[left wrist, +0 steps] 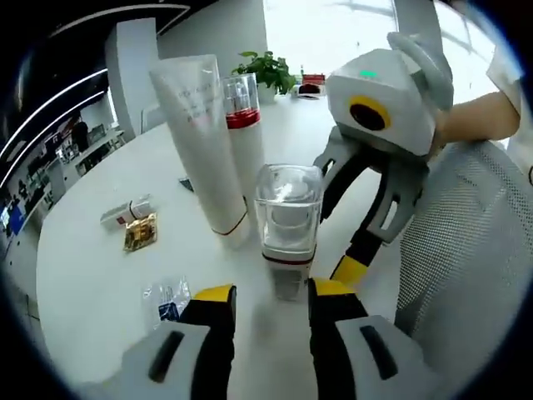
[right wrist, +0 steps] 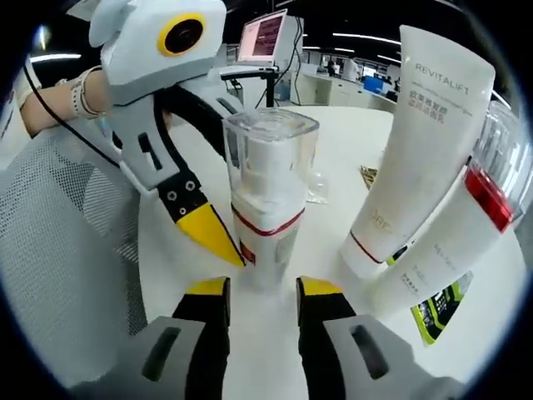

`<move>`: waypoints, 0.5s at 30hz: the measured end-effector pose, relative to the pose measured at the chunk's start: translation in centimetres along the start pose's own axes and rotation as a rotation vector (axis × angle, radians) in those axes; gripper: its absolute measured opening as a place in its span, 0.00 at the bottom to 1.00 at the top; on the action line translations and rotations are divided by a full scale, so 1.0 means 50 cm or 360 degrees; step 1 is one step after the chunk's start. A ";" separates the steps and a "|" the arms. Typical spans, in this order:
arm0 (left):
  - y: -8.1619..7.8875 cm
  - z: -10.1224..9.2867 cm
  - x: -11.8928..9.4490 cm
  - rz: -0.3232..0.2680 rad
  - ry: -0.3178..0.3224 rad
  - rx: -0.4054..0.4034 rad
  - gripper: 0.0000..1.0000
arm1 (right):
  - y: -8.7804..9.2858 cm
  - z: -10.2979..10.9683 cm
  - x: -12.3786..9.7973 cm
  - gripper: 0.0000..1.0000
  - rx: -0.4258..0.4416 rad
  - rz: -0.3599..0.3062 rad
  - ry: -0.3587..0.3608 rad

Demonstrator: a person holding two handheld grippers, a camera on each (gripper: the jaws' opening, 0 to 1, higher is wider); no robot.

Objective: Arrange the skincare products in the storage area until every visible bottle or jar stands upright without overlapping.

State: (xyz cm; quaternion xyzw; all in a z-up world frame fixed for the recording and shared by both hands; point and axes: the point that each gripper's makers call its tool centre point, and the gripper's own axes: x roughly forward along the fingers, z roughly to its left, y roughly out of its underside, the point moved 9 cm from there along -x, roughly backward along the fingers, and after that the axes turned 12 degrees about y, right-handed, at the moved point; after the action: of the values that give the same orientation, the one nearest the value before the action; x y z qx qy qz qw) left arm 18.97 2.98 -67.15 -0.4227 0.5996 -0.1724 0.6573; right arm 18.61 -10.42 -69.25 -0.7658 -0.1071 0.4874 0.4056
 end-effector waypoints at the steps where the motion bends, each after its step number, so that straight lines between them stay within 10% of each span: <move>1: 0.003 0.000 -0.001 0.0023 0.0001 0.0002 0.22 | 0.001 -0.004 0.000 0.30 -0.0011 0.0016 0.0018; 15: 0.004 -0.010 0.016 0.0079 0.0055 0.0052 0.08 | -0.012 -0.007 -0.004 0.18 0.0007 -0.0036 0.0057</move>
State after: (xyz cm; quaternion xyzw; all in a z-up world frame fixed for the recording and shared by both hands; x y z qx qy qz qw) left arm 18.64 2.33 -67.79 -0.3938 0.6182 -0.1732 0.6578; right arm 18.93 -10.33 -68.60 -0.7722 -0.1074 0.4694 0.4146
